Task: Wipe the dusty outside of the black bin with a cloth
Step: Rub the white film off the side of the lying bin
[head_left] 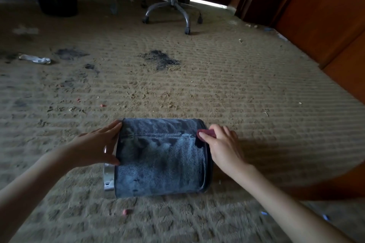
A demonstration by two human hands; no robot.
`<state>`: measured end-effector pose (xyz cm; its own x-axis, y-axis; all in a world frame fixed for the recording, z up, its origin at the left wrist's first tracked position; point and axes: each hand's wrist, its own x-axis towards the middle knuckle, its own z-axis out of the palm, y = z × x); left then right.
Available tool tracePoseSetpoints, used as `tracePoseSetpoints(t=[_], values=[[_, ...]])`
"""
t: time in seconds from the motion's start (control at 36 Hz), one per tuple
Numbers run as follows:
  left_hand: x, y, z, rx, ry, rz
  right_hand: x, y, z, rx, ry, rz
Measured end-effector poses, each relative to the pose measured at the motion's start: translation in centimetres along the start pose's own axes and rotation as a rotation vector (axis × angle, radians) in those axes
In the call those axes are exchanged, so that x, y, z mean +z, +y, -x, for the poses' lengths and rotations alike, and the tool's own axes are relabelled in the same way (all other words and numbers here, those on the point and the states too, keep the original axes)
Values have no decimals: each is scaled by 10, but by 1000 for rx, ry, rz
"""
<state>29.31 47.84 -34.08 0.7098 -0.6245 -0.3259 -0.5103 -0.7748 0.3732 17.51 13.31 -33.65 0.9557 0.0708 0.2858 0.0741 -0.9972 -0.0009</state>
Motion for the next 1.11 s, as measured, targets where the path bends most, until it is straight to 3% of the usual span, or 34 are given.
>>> tracePoseSetpoints(t=[0.17, 0.33, 0.5, 0.72, 0.89, 1.11], values=[[-2, 1, 0, -1, -6, 34, 14, -22, 8, 70, -3, -17], [2, 3, 4, -30, -23, 24, 2, -20, 13, -19, -29, -28], [2, 6, 3, -41, -27, 28, 8, -24, 2, 179, 37, -74], [5, 2, 5, -43, -38, 54, 6, -48, 1, 41, -21, -103], [8, 0, 2, -29, -10, 73, 5, -28, -3, 186, 54, -28], [10, -1, 1, -18, 13, 95, 6, -75, -10, -27, -3, -78]])
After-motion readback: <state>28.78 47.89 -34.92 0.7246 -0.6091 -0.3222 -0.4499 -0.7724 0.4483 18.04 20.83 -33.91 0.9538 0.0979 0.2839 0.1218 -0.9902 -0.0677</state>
